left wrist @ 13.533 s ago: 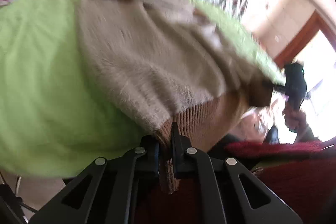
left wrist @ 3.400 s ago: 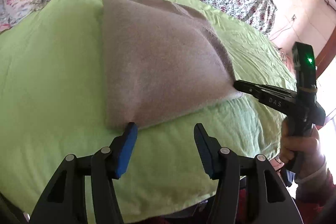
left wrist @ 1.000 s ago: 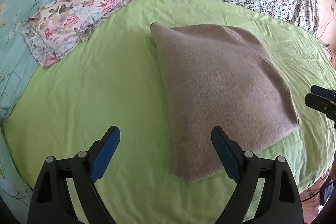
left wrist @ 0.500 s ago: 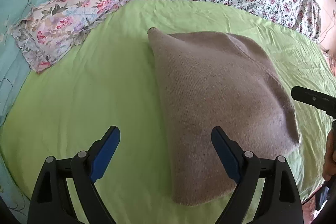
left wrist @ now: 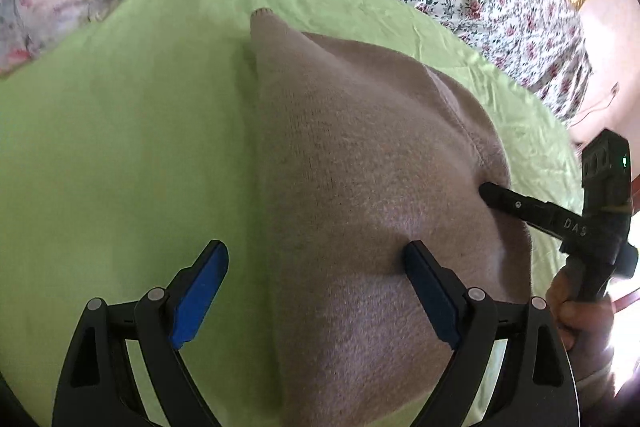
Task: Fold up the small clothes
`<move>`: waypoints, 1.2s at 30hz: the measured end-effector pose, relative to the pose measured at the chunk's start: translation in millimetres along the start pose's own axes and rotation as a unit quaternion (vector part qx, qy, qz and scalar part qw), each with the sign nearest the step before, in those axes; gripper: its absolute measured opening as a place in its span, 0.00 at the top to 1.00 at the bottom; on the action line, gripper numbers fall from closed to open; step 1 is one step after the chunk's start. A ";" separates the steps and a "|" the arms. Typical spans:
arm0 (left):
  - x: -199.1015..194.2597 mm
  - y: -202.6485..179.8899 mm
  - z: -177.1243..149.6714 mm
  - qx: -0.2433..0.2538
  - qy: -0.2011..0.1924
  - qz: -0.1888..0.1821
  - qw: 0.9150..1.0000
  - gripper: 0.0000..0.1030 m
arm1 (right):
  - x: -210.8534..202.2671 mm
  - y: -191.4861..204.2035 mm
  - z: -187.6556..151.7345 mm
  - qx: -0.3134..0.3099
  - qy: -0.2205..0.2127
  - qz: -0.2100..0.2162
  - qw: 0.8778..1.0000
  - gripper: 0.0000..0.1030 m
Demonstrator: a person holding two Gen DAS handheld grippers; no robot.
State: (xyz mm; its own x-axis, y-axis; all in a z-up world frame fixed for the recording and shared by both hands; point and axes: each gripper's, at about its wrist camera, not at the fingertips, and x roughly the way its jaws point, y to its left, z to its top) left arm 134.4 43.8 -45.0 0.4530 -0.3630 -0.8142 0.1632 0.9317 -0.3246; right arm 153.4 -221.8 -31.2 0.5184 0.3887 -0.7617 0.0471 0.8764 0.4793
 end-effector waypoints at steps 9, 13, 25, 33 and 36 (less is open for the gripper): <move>10.0 -34.6 11.4 0.025 0.011 -0.004 1.000 0.24 | -7.2 -2.1 16.9 -0.045 -0.016 -0.035 0.998 0.81; 19.9 -29.1 6.9 0.009 0.015 -0.015 1.000 0.19 | 7.6 -19.7 8.8 -0.016 -0.014 -0.025 0.999 0.76; 15.1 -29.0 9.7 0.006 0.009 -0.004 1.000 0.19 | -32.4 45.7 -19.6 -0.095 -0.027 -0.032 0.995 0.65; 2.4 -22.0 -19.7 0.012 0.029 0.014 0.999 0.16 | -23.3 22.5 -31.2 -0.085 -0.007 -0.063 0.994 0.65; -4.9 -21.1 -32.9 0.017 0.027 0.027 0.999 0.16 | -29.4 25.1 -46.6 -0.096 -0.006 -0.091 0.991 0.64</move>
State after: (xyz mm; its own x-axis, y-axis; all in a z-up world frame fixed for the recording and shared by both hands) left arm 99.9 25.4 -50.1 0.4146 -0.3110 -0.8552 0.1688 0.9498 -0.2636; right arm 99.5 -198.0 -17.1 0.5266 0.2176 -0.8218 -0.0220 0.9698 0.2427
